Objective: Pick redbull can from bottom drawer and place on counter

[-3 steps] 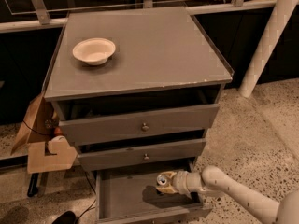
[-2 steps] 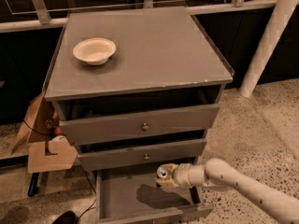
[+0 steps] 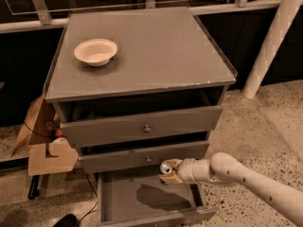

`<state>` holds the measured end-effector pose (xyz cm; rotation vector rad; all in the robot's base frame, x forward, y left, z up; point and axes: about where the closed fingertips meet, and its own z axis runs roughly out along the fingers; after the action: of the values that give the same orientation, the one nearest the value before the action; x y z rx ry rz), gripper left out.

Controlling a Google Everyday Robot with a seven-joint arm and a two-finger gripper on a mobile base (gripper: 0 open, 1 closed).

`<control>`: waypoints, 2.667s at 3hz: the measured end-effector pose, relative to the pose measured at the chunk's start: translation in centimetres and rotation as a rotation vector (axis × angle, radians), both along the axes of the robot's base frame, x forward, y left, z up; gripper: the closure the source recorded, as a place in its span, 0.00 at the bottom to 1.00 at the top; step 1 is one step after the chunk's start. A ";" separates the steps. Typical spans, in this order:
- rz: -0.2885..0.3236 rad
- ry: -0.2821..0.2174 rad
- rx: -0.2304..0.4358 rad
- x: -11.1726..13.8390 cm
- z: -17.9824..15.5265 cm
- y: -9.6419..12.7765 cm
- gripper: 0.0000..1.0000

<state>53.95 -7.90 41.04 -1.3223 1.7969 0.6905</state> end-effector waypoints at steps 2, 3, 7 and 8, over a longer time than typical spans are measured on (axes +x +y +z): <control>-0.043 -0.023 0.086 -0.9 7.3 -0.3 1.00; -0.088 -0.051 0.096 -1.7 15.9 -0.9 1.00; -0.135 -0.018 0.066 -1.7 31.1 -0.6 1.00; -0.093 -0.096 0.040 -2.0 42.8 0.6 1.00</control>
Offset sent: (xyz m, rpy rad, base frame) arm -0.0203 -0.0179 0.1604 0.1359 -0.0542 -0.1073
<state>51.98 -7.27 83.82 -1.2167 1.7474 0.5992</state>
